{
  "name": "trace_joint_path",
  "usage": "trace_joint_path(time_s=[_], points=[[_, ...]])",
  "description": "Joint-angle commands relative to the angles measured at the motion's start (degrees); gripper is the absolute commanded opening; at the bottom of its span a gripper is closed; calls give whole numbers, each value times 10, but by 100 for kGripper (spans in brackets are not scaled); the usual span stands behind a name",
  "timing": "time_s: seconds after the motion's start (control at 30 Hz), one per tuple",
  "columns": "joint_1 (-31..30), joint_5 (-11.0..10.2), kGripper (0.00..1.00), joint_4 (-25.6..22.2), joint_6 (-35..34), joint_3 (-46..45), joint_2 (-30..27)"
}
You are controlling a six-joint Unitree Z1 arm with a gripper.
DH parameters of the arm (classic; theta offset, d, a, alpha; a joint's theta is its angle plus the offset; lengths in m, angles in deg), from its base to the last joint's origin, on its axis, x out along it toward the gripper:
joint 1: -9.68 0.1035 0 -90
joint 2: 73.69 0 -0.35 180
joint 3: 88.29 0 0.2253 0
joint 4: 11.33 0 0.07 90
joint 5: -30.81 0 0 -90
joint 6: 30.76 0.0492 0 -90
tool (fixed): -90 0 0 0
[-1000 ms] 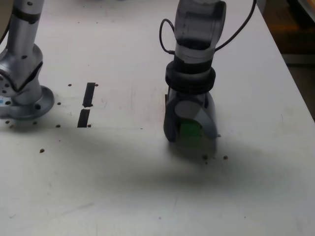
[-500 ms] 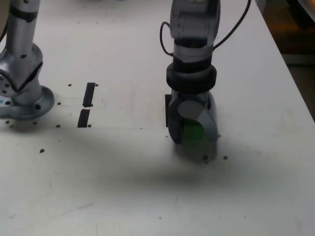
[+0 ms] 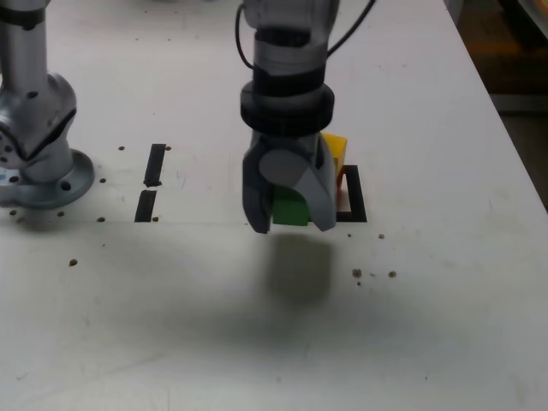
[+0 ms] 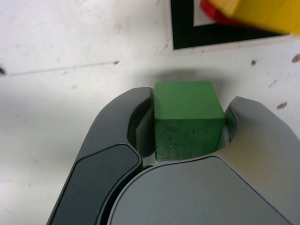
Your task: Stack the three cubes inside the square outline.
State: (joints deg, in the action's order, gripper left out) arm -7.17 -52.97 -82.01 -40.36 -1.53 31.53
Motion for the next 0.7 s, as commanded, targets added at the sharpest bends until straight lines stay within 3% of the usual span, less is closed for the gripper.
trace_joint_path(time_s=[0.0,0.2,0.37,0.5,0.67], points=[[-7,-2,10,-18,-9,7,-18],[-16,-15,11,-92,-27,29,-60],[-16,-39,11,-156,-28,67,-83],[-10,-58,10,-202,-14,112,-85],[14,-63,10,-235,34,162,-68]])
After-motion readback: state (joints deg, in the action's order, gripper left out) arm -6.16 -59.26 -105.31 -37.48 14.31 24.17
